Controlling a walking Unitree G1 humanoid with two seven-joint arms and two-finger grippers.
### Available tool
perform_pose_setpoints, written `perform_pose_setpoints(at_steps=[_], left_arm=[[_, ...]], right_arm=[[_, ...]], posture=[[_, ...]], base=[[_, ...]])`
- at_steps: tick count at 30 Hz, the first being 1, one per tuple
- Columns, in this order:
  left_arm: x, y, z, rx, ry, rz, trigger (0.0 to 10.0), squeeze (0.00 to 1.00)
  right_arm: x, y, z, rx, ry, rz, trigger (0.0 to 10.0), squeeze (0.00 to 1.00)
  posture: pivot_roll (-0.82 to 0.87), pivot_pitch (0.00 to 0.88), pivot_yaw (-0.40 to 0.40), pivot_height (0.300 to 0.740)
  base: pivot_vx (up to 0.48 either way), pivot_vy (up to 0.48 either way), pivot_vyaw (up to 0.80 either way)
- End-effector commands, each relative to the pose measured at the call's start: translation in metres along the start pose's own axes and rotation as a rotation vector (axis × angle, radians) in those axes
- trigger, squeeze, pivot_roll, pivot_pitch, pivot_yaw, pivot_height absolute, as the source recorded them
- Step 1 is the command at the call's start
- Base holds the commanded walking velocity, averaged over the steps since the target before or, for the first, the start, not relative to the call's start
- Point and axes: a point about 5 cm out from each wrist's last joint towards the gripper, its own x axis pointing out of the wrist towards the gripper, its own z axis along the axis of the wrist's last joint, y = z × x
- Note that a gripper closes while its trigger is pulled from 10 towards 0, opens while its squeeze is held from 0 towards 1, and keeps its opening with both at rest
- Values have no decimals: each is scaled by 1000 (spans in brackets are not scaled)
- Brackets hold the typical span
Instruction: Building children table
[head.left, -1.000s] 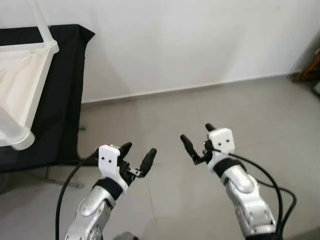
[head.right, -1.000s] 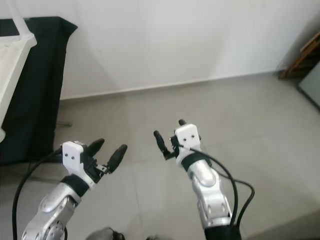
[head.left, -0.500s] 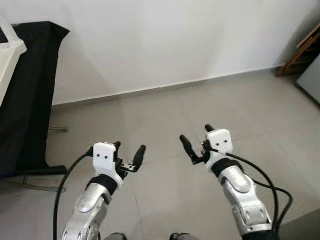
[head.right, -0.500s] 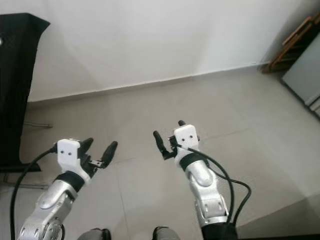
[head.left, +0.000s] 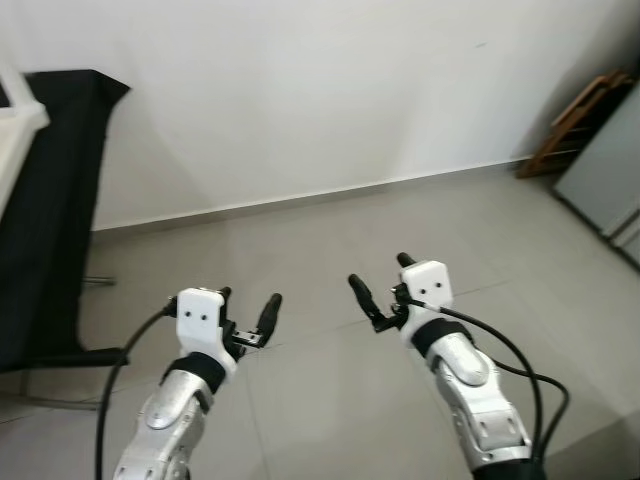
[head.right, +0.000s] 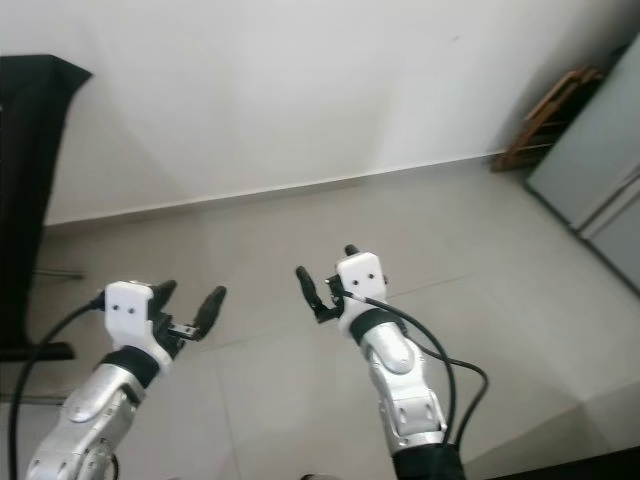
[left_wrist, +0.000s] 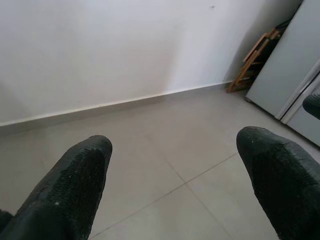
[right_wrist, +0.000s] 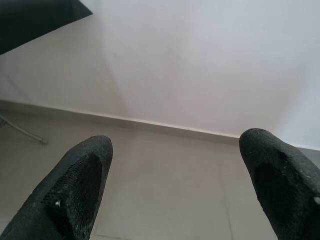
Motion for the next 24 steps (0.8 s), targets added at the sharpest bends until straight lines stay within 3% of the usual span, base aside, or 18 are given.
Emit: perform_pose_setpoints(at_steps=[1,24], left_arm=[[0,-1,-4,-5,21,-4,10000,0],[1,-2,-1,2,16,-22,10000,0]], right_arm=[[0,0,-3,13,16,7,10000,0],[1,0,-2,36,8,21,10000,0]], posture=[[-42,193,-94,740],[-40,201,-90,740]], base=[[424,0,0],[418,0,0]])
